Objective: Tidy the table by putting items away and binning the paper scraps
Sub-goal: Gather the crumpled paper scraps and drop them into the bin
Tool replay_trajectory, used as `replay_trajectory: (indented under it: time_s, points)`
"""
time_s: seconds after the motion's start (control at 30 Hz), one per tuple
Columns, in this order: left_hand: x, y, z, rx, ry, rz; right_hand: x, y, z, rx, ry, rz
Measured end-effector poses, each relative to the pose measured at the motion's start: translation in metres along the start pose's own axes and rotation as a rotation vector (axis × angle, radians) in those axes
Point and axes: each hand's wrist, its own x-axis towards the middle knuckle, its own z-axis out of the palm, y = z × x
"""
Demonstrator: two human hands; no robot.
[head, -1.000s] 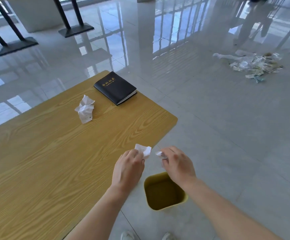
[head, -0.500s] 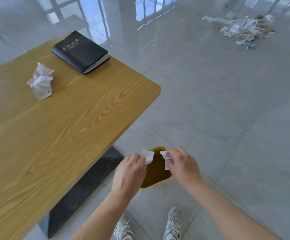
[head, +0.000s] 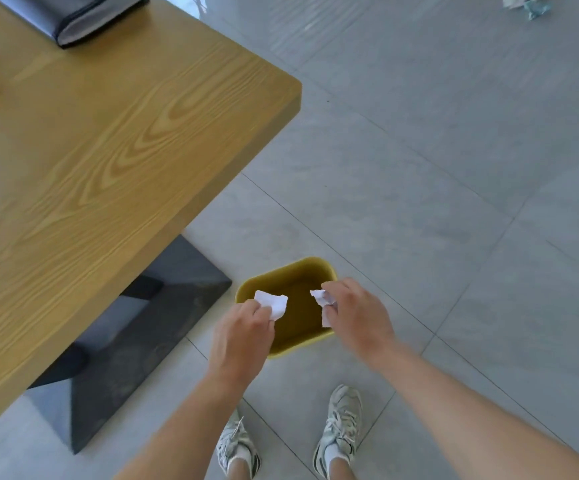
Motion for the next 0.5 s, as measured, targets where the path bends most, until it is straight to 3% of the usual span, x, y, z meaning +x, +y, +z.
replay_trajectory:
  time_s: [0.13,0.5]
  points:
    - [0.015,-0.003,0.030,-0.117,0.017,-0.077,0.018,0.014,0.033,0.029,-0.058,0.049]
    - [0.050,-0.028,0.104,-0.109,0.010,-0.054,0.050,0.046,0.111,0.053,-0.153,0.115]
